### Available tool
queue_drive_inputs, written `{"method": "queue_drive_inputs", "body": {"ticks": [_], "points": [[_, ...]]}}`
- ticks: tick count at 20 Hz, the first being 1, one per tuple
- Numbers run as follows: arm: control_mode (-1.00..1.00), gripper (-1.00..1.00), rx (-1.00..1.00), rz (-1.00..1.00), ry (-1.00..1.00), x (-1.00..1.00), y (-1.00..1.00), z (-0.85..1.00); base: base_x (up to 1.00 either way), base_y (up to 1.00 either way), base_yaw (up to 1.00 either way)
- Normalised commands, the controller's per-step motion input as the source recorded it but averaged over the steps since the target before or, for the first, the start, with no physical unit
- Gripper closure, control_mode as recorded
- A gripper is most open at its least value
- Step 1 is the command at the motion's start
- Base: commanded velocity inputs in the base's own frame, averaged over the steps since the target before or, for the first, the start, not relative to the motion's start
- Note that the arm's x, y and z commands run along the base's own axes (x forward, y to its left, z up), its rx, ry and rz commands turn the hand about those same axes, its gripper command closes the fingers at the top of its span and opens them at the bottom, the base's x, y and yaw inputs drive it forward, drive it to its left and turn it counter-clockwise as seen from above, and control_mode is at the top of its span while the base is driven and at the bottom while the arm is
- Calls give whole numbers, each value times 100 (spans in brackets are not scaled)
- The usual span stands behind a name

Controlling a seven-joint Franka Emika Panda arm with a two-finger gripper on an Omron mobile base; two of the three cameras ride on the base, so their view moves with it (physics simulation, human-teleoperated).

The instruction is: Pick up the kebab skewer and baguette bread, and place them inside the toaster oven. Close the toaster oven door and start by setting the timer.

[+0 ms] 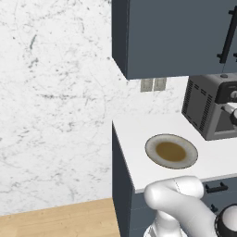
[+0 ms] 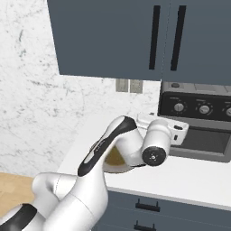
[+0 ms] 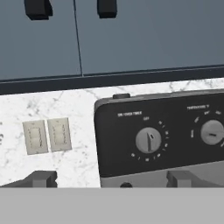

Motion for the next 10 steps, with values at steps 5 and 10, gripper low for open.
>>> {"method": "queue_drive_inputs", "body": {"ticks": [5, 10], "points": [[-100, -100, 0, 16, 0, 11, -43, 0, 0, 0, 0], [-100, -100, 0, 13, 0, 1, -22, 0, 0, 0, 0]]}}
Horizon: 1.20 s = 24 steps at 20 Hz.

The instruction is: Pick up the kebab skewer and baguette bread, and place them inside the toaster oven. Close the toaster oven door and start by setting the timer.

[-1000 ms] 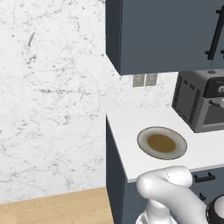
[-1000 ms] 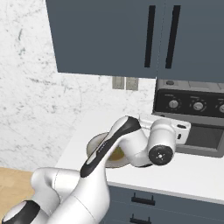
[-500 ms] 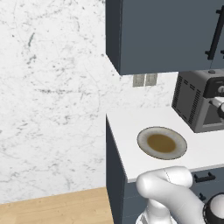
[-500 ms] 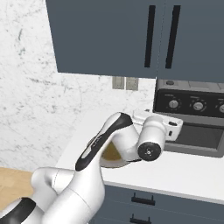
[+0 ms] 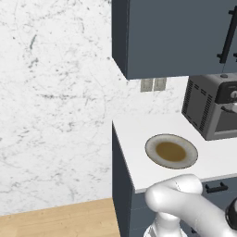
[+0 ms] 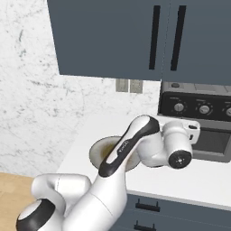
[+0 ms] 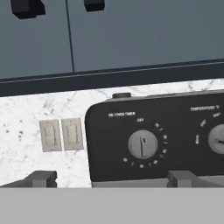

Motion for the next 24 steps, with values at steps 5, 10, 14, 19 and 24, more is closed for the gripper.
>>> {"method": "queue_drive_inputs", "body": {"ticks": [5, 10, 14, 19, 24], "points": [[-100, -100, 0, 3, 0, 15, -12, 0, 0, 0, 0], [-100, -100, 0, 0, 0, 27, 0, 0, 0, 0, 0], [-100, -100, 0, -1, 0, 29, -1, 0, 0, 0, 0], [-100, -100, 0, -1, 0, 35, -4, -5, 0, 0, 0], [-100, -100, 0, -1, 0, 30, -10, -12, 0, 0, 0]]}}
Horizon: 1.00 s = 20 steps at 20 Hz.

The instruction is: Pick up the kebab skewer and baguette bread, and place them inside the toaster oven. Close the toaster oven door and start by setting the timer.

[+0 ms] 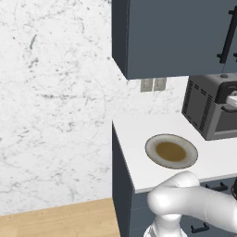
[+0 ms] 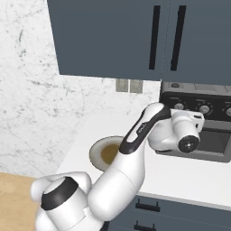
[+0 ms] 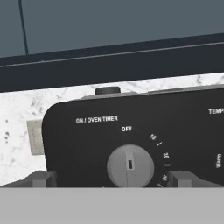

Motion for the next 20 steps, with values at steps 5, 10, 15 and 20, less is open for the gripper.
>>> {"method": "queue_drive_inputs", "body": {"ticks": [5, 10, 15, 20], "points": [[-100, -100, 0, 0, 0, 18, -21, -2, 0, 0, 0], [-100, -100, 0, 0, 0, 6, -5, 0, 0, 0, 0], [-100, -100, 0, 0, 0, 1, 0, 0, 0, 0, 0], [-100, -100, 0, 0, 0, 4, 1, 0, 0, 0, 0]]}}
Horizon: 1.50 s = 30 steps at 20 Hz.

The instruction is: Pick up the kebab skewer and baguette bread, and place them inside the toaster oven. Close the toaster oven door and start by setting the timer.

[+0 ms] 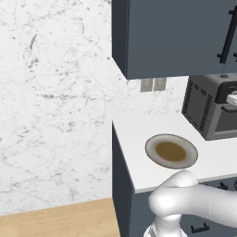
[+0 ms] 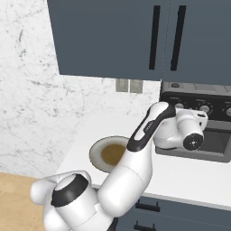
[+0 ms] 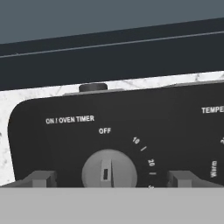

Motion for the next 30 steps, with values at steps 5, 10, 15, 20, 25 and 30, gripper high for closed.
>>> {"method": "queue_drive_inputs", "body": {"ticks": [5, 10, 15, 20, 25, 30], "points": [[-100, -100, 0, 0, 0, 10, 1, 0, 0, 0, 0], [-100, -100, 0, 0, 0, 3, 0, 0, 0, 0, 0], [-100, -100, 0, 0, 0, 4, 0, 0, 0, 0, 0], [-100, -100, 0, 0, 0, 0, 0, 0, 0, 0, 0], [-100, -100, 0, 0, 0, 0, 0, 0, 0, 0, 0], [-100, 100, 0, 0, 0, 0, 0, 0, 0, 0, 0]]}}
